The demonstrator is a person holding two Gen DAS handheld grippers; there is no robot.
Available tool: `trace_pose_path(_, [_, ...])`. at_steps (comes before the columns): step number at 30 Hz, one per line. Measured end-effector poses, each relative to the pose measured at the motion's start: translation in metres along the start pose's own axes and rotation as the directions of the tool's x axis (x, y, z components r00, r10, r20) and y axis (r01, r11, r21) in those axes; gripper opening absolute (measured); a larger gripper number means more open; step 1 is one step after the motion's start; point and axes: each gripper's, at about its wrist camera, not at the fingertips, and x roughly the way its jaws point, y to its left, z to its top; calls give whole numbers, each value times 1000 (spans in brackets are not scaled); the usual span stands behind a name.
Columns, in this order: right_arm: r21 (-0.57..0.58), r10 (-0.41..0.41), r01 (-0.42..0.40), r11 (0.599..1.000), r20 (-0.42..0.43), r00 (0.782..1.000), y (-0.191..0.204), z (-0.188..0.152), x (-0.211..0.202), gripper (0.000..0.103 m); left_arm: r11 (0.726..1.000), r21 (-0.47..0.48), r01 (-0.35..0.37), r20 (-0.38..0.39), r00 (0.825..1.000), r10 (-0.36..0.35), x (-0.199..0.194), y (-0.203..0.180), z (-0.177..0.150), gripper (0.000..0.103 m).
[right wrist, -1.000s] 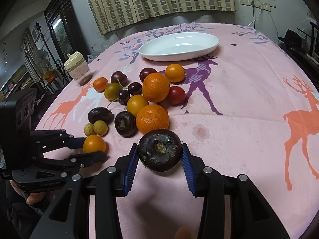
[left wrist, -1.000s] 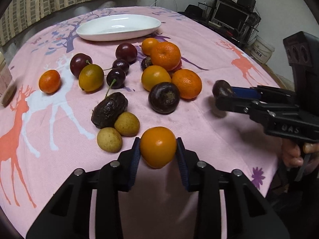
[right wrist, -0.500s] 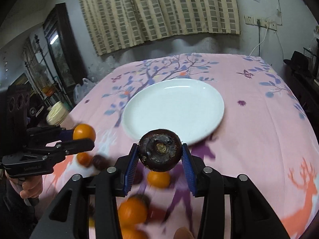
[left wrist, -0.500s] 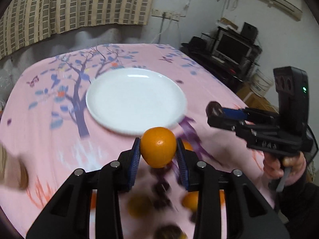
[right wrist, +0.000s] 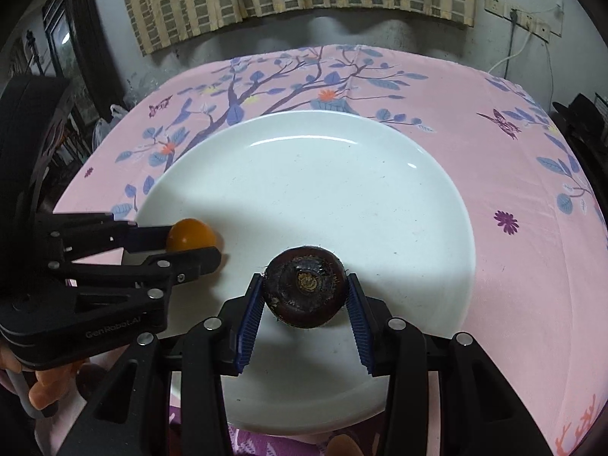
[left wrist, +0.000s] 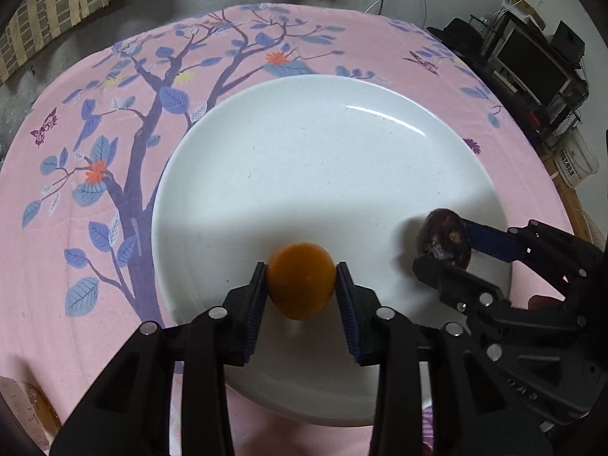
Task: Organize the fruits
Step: 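Carry both fruits to the white plate and open both tools to release, then grasp a large mandarin with the right tool while the left tool grasps another mandarin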
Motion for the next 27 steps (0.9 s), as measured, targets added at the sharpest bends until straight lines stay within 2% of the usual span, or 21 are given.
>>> trace_pose_path(1, [-8, 0, 0, 1000, 5, 1000, 2, -3, -4, 45, 1000, -2, -17, 9, 1000, 17, -3, 0, 0, 57])
trace_pose_path(2, [-10, -1, 2, 1000, 16, 1000, 3, -5, -10, 48, 999, -2, -41, 30, 999, 41, -11, 0, -3, 63])
trace_pose_path(4, [-24, -5, 6, 1000, 47, 999, 5, -10, -28, 57, 999, -7, -48, 82, 996, 48, -31, 4, -8, 86])
trace_pose_path(6, [-41, -9, 14, 999, 104, 994, 8, -25, -60, 66, 999, -28, -31, 135, 990, 34, -57, 9, -20, 95])
trace_pose_path(9, [-46, 36, -29, 999, 157, 987, 15, -63, -105, 71, 999, -42, 15, 200, 980, -6, -95, 20, -53, 98])
trace_pose_path(12, [-37, 62, -56, 998, 190, 980, 24, -105, -132, 71, 997, -80, 19, 267, 964, 3, -121, 31, -95, 98])
trace_pose_path(17, [23, 8, -14, 1000, 226, 974, 53, -167, -151, 71, 996, -92, -7, 310, 950, 36, -138, 46, -155, 98])
trace_pose_path(19, [6, -20, 19, 1000, 211, 977, 65, -175, -146, 71, 994, -98, -40, 327, 942, 70, -140, 53, -170, 98])
trace_pose_path(21, [-4, -78, 81, 997, 190, 979, 74, -175, -140, 70, 993, -107, -53, 323, 942, 86, -140, 63, -179, 98])
trace_pose_path(23, [-6, -91, 93, 996, 183, 979, 79, -175, -136, 67, 989, -134, -57, 308, 946, 96, -140, 72, -186, 98])
trace_pose_path(27, [10, -115, 115, 993, 131, 985, 81, -174, -123, 59, 981, -171, -86, 316, 939, 137, -146, 87, -201, 98])
